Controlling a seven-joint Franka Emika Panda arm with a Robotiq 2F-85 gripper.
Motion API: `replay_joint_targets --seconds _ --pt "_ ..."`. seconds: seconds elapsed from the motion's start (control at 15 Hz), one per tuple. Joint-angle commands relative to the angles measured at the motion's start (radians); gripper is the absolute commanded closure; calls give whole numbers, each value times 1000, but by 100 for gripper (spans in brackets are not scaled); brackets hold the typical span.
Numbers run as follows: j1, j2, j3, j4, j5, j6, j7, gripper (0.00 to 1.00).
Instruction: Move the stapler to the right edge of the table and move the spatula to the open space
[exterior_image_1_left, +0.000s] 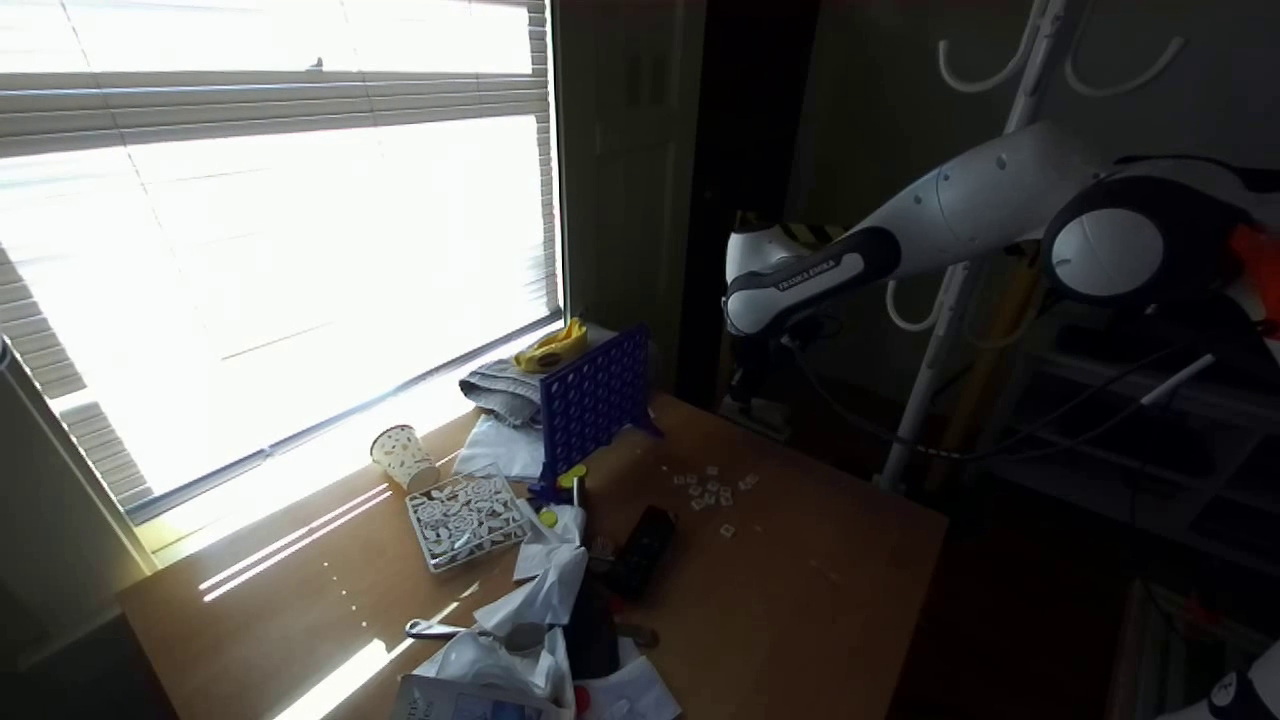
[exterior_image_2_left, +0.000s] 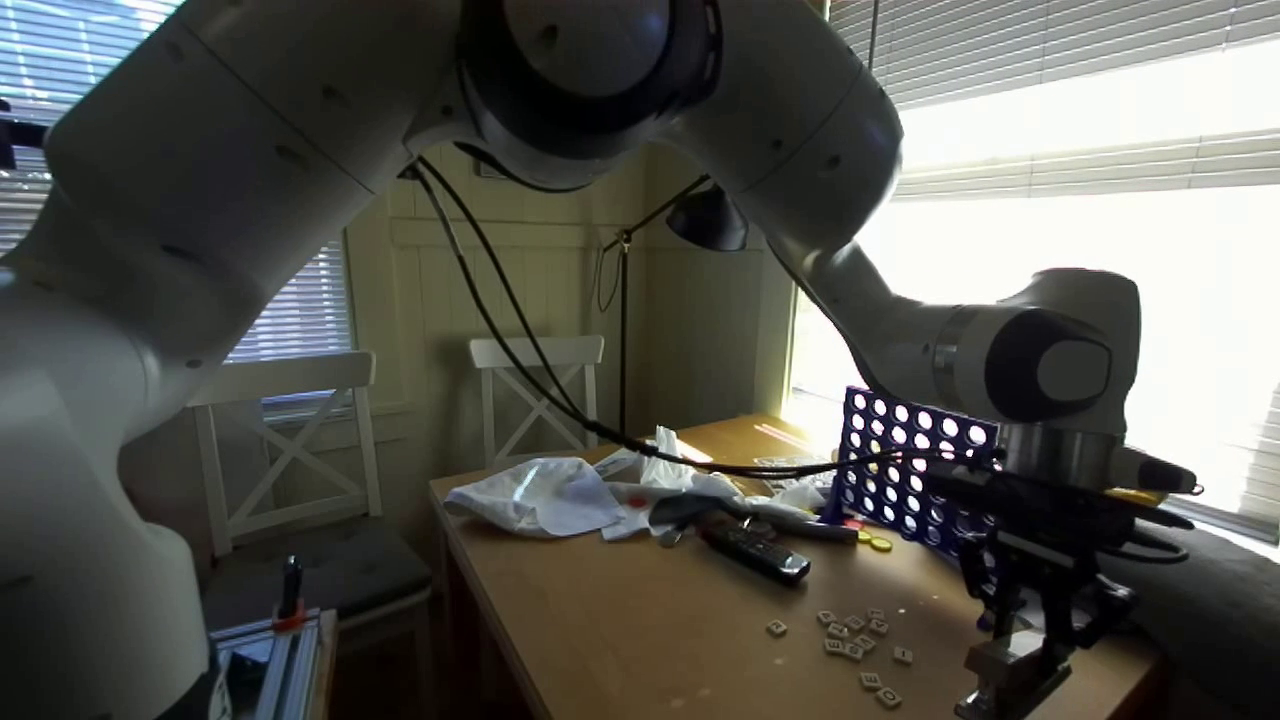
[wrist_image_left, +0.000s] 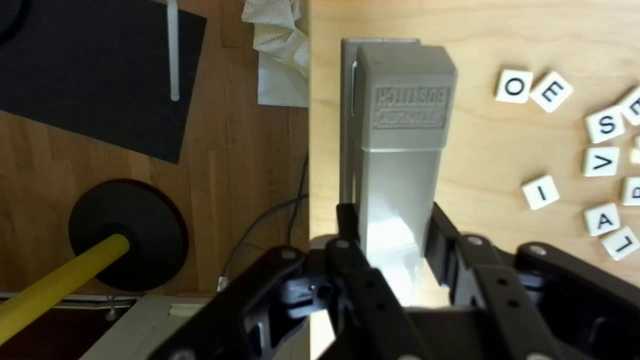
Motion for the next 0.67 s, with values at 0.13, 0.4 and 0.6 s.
replay_joint_targets --seconds 0.13,0.4,0.6 --pt "-31 95 37 134 69 -105 -33 89" --pt "-44 144 33 179 69 -127 -35 89" --pt "-49 164 30 198 63 -126 -36 89"
